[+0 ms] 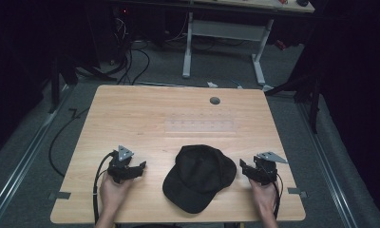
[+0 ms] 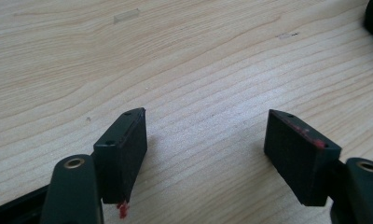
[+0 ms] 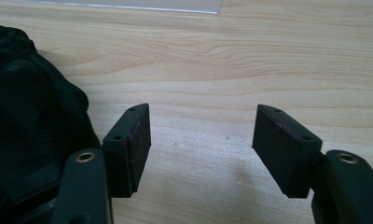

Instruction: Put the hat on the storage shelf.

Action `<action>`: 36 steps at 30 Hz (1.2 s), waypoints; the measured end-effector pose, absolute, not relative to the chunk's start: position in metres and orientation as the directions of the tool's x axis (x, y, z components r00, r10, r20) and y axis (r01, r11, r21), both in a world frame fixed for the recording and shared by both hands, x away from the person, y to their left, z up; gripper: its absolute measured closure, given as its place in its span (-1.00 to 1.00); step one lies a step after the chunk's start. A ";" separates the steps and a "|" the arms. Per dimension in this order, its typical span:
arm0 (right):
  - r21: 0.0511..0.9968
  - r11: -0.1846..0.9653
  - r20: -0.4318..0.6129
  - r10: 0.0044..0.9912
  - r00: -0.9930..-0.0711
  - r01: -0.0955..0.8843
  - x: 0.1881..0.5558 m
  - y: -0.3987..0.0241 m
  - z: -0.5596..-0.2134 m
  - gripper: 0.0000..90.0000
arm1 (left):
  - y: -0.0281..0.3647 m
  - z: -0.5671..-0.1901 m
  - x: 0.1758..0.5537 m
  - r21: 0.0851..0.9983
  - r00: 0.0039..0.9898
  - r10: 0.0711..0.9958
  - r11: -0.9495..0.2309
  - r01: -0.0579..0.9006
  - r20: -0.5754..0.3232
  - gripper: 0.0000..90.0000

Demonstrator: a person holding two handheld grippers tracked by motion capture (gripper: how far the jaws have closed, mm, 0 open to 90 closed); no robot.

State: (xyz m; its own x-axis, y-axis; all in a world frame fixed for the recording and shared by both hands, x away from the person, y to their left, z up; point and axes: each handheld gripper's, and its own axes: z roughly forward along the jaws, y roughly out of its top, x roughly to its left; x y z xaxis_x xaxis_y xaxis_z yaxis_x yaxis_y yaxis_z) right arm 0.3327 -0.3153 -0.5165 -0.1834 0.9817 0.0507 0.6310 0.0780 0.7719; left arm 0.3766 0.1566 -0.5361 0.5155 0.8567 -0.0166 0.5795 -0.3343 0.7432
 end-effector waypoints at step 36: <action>0.849 0.137 0.106 0.902 -0.418 0.510 0.300 -0.272 -0.460 -0.19 | 0.156 -0.536 0.376 0.744 0.515 0.857 -0.333 0.580 -0.018 -0.33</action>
State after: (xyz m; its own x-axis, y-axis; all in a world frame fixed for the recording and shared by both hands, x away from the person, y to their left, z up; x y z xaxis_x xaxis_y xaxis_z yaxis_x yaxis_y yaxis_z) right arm 0.3000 -0.2724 -0.4595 -0.4182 0.9022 0.1056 0.5101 0.1370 0.8491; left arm 0.3764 0.1565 -0.5362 0.5149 0.8570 -0.0176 0.5796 -0.3330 0.7437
